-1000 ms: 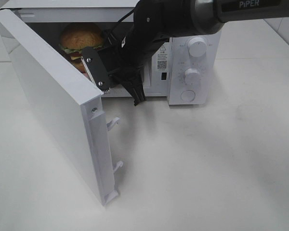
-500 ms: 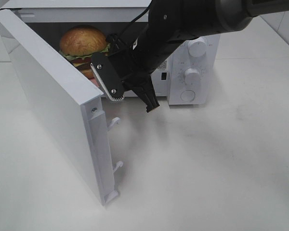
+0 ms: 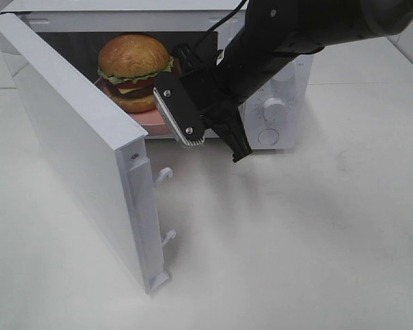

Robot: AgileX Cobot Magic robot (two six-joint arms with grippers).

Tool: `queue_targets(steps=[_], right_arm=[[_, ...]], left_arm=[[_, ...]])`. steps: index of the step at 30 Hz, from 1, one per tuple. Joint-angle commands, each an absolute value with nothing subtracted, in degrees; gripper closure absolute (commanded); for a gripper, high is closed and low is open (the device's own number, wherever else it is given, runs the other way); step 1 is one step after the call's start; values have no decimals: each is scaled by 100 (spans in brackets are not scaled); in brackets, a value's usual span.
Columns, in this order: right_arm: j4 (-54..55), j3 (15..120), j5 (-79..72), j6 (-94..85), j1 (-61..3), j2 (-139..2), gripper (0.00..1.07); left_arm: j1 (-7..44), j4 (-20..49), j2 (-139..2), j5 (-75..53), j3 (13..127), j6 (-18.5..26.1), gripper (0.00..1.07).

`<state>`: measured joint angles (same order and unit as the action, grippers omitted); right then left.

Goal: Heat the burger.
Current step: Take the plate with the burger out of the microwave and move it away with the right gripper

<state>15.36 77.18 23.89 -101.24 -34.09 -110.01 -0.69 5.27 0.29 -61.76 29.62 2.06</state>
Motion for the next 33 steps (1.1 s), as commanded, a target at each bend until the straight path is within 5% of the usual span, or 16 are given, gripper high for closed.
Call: queue_targets(steps=[1,33], right_arm=[[1656,7403,2074,-10359,-3335,-10588,107],[1902,5277,1931,-10571,-3335,-8657,107]], left_arm=[[-74,556,126,-6142,2962,201,7],[-74,556,126,-6142,2962,201,7]])
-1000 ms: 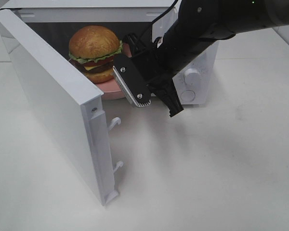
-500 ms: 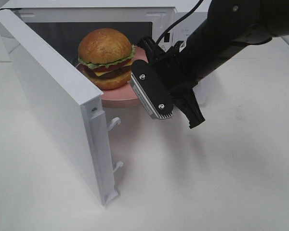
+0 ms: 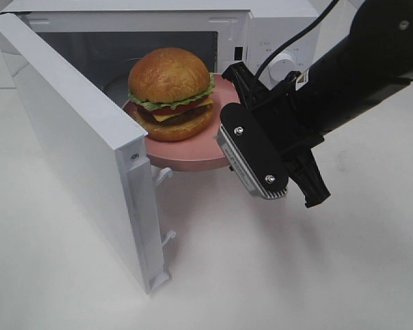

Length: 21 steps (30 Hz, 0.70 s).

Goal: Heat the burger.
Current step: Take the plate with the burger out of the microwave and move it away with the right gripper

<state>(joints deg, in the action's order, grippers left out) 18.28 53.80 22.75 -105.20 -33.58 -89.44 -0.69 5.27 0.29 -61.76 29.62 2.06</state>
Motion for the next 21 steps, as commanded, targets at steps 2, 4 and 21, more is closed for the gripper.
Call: queue_targets(steps=[2,4,21], right_arm=[[1902,5105,1931,-10565,-3335,-8468,107],[1908,4996,1931,-10514,-3335,-8325,107],[1862,3913,1942,-9981,-3335,-7019,107]], left_arm=[[-74,556,126,-6142,2962,201,7],[-74,556,126,-6142,2962,201,7],[-74,556,126,-6142,2962,201,7]])
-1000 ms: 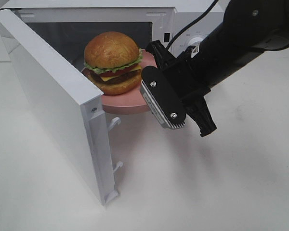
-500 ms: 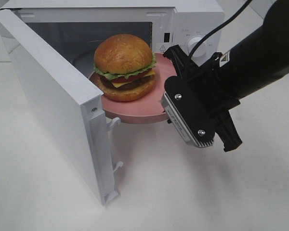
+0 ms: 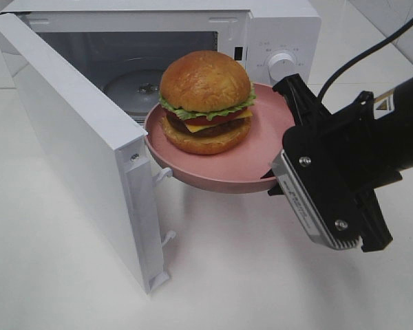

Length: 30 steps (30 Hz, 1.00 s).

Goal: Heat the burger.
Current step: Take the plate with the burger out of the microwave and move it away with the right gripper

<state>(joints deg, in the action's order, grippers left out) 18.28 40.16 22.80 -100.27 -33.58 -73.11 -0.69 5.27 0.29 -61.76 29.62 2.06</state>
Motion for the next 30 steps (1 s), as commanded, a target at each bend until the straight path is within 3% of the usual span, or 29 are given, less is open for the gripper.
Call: queue_targets(steps=[1,12,30], right_arm=[[1862,3845,1931,-9969,-3335,-6933,107],[1644,3266,1965,-9482,-3335,-6079,106],[-321,2687,3014,-7185,-3335,-4555,106]], left_arm=[[-74,556,126,-6142,2962,201,7],[-74,556,126,-6142,2962,201,7],[-74,556,126,-6142,2962,201,7]])
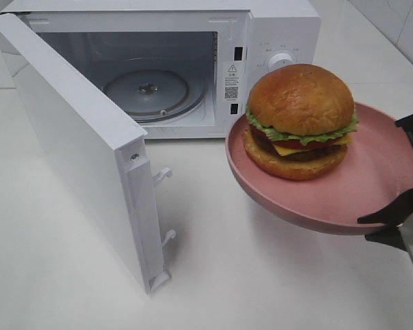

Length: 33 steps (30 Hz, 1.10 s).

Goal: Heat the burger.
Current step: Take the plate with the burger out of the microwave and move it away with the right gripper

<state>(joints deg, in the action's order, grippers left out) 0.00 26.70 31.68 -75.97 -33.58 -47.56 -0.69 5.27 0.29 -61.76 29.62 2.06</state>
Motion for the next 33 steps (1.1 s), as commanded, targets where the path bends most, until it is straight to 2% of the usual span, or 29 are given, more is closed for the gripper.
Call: queue_targets(steps=[1,7,13,33], right_arm=[[-321,2687,3014,-7185,-3335,-4555,106],[-985,2687,3203,-6308,-3335,-4423,106],[-2086,2687,3472,-4601,-3335,-4429,106],[-4165,2687,4761,-86,-3335,-4503,106]], left_arm=[[-74,556,126,-6142,2962,201,7],[-74,556,126,-6142,2962,201,7],[-74,556,126,-6142,2962,201,7],[-74,556,126,-6142,2962,201,7]])
